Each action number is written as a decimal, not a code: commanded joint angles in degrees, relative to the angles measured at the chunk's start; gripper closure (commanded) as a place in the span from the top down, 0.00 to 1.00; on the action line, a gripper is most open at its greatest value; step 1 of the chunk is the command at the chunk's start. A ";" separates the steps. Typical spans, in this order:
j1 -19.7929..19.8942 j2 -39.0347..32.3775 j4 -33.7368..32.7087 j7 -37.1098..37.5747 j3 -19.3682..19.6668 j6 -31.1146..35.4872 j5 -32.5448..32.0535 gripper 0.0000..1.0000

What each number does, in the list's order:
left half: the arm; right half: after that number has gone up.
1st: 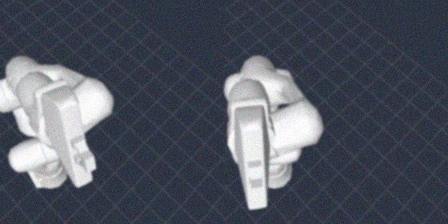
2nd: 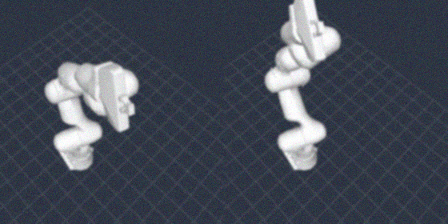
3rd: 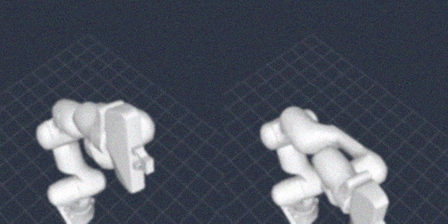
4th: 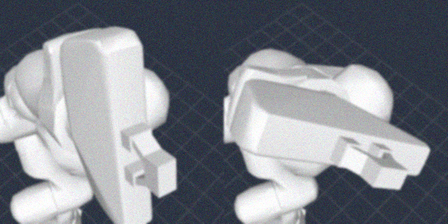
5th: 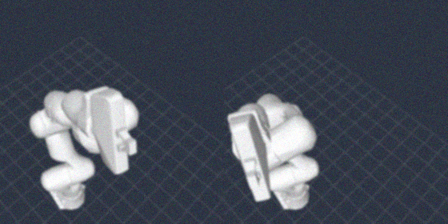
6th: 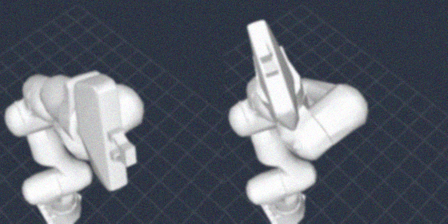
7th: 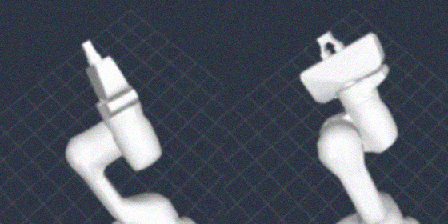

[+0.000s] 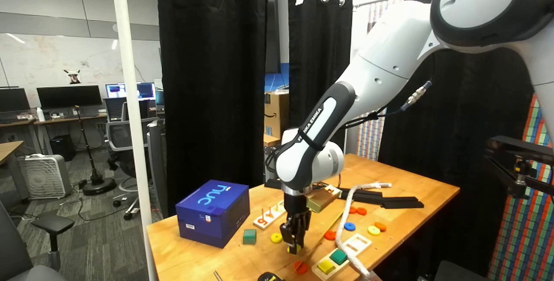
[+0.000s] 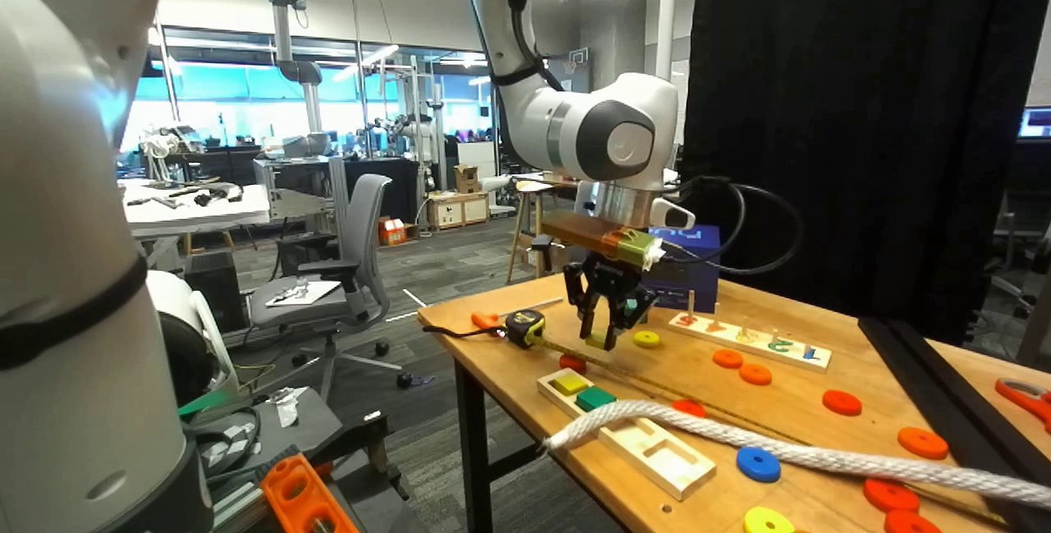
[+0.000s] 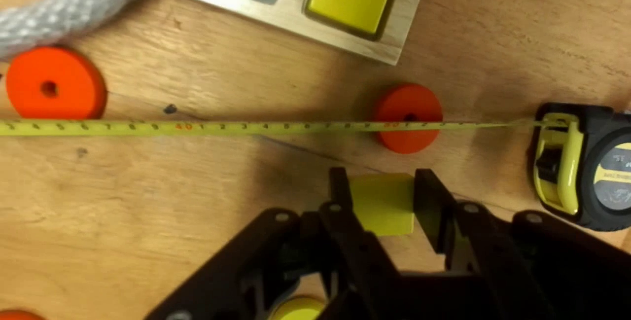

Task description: Put the yellow square on the wooden object.

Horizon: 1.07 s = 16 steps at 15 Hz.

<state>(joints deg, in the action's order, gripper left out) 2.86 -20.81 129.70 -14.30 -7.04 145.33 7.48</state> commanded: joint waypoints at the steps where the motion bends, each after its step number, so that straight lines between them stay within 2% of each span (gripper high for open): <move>1: 0.44 5.33 5.15 2.36 0.82 4.06 2.26 0.25; 10: 1.42 10.40 12.70 9.23 5.39 6.82 3.01 0.25; 16: 3.54 13.90 16.97 7.71 6.16 7.83 8.52 0.24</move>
<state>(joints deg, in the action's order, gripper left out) 5.71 -11.40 142.96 -5.76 -0.97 151.33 12.90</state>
